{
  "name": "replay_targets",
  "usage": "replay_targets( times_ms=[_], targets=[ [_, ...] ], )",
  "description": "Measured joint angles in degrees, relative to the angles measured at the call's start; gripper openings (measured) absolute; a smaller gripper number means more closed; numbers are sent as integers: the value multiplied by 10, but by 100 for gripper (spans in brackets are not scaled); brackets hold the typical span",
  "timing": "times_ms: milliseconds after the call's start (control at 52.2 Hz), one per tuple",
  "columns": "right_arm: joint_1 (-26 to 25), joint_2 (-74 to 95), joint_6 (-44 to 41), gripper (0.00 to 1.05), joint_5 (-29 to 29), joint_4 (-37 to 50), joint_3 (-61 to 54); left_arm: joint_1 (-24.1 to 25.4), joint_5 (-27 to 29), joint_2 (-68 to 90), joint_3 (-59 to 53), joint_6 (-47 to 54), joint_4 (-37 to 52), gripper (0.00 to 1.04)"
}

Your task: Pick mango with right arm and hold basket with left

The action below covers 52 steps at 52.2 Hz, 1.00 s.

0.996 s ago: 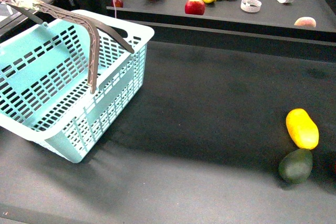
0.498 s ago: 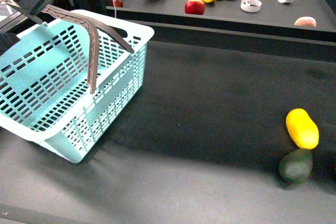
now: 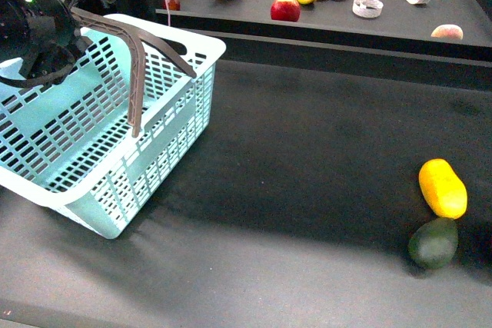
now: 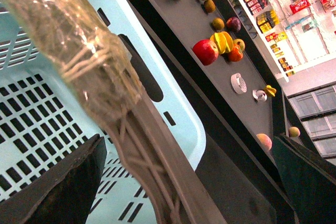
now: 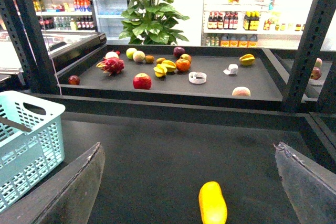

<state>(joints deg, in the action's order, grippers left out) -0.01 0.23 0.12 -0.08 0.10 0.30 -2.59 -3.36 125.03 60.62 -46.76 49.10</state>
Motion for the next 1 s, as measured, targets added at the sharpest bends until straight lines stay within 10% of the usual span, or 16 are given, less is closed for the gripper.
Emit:
replay_targets(
  times_ms=[192, 326, 345, 536, 996],
  targets=[
    [0, 0, 0, 97, 0, 0, 0, 0, 7, 46, 65, 2, -30, 96],
    [0, 0, 0, 97, 0, 0, 0, 0, 15, 50, 83, 13, -48, 70],
    [0, 0, 0, 97, 0, 0, 0, 0, 12, 44, 84, 16, -65, 38],
    [0, 0, 0, 97, 0, 0, 0, -9, -21, -2, 45, 4, -99, 11],
    [0, 0, 0, 97, 0, 0, 0, -101, -134, -304, -238, 196, -68, 8]
  ],
)
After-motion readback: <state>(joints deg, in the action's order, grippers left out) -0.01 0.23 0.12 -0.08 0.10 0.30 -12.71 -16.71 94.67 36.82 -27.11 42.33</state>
